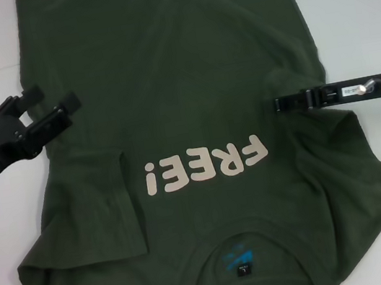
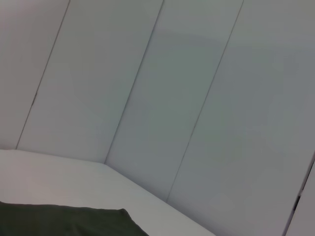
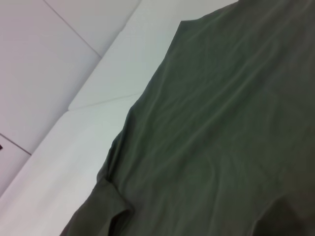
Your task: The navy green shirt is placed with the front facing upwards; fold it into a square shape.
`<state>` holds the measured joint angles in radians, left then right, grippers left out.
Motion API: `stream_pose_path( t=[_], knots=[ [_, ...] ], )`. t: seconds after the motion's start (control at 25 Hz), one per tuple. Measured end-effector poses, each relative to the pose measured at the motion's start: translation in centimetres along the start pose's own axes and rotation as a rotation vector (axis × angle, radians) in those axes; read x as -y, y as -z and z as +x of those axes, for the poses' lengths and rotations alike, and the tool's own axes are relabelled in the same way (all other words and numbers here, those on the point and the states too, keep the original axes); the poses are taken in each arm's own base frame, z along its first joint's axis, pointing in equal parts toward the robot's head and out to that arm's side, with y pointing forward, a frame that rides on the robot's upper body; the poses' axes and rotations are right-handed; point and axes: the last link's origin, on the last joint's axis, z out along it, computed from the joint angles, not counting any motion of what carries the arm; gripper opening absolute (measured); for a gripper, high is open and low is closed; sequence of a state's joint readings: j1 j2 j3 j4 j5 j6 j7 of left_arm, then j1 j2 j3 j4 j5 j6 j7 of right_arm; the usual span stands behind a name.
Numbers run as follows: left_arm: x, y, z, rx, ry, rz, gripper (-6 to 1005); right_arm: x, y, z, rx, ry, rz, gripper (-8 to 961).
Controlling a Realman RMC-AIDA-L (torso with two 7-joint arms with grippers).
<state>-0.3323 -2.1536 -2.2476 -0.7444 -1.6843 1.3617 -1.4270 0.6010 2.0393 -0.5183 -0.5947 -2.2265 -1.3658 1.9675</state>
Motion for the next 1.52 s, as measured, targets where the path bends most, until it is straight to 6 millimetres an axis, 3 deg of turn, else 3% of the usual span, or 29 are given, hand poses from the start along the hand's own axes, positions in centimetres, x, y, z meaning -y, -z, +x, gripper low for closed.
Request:
stream_pose_path(
  t=[0.24, 0.44, 0.76, 1.24, 1.52],
  knots=[
    [0.0, -0.2, -0.1, 0.002, 0.003, -0.003, 880, -0.4, -0.8, -0.4, -0.013, 0.031, 0.002, 518],
    [0.0, -0.3, -0.2, 0.01, 0.004, 0.0, 880, -0.3, -0.2, -0.9, 0.038, 0.04, -0.002, 714],
    [0.0, -0.2, -0.4, 0.015, 0.005, 0.003, 879, 0.9, 1.7, 0.3, 0.036, 0.02, 0.016, 715],
    [0.0, -0.1, -0.6, 0.011, 0.009, 0.009, 879, 3.2, 6.6, 2.4, 0.076, -0.023, 0.109, 707],
    [-0.1, -0.3, -0.9, 0.016, 0.017, 0.004, 879, 3.6, 7.0, 3.0, 0.077, -0.029, 0.127, 708]
  ],
)
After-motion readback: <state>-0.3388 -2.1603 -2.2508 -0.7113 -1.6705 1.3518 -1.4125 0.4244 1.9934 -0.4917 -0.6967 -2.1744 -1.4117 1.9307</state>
